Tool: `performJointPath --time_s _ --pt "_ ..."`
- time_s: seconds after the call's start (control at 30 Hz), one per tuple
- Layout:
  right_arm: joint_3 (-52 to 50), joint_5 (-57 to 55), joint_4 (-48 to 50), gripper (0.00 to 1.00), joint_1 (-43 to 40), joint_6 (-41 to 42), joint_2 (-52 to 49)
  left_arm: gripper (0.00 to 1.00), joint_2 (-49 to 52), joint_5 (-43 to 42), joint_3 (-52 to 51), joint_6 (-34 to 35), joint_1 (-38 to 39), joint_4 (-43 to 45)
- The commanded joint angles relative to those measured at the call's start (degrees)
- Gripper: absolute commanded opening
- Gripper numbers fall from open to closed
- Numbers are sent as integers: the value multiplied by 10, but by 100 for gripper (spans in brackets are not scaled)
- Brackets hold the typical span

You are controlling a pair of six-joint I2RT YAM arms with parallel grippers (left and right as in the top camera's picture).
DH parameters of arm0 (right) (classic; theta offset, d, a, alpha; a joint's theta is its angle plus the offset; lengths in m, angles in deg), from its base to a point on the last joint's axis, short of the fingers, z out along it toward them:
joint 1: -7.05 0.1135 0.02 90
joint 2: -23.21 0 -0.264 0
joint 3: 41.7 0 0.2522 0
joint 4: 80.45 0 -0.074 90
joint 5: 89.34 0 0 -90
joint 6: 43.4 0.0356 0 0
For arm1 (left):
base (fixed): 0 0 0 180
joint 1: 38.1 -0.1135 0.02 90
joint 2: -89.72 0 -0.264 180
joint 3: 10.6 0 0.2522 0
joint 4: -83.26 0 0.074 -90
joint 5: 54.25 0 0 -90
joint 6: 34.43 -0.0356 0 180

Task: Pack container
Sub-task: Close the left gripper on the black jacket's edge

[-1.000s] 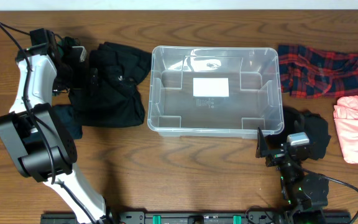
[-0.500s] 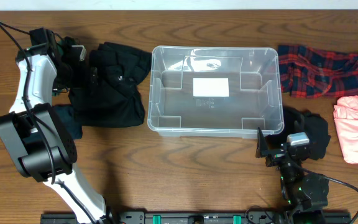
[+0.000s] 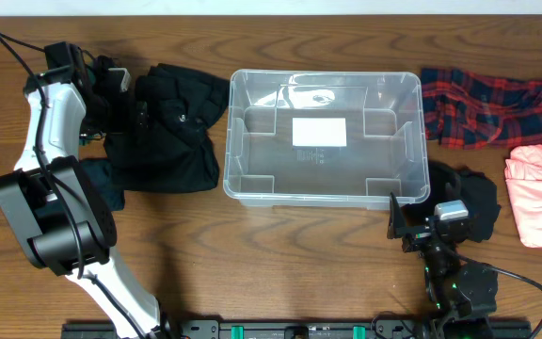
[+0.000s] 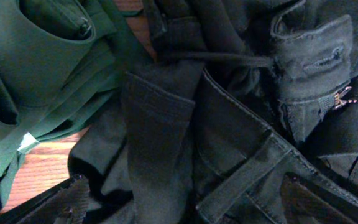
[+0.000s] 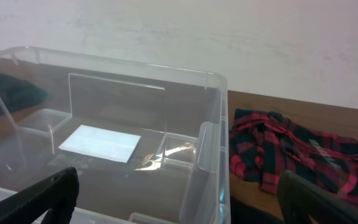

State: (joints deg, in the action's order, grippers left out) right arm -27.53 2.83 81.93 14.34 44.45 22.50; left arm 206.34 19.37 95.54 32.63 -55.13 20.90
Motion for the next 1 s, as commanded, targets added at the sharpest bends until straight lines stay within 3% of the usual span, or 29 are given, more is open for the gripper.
performJointPath --time_s 0.0,0.57,0.97 --pt "-1 4 -2 99 -5 -7 3 98 2 -5 -3 -3 1 2" --pt "-1 4 -2 99 -5 -7 3 98 3 -5 -4 -3 1 17" --pt "-1 4 -2 99 -5 -7 3 98 3 -5 -60 10 1 96"
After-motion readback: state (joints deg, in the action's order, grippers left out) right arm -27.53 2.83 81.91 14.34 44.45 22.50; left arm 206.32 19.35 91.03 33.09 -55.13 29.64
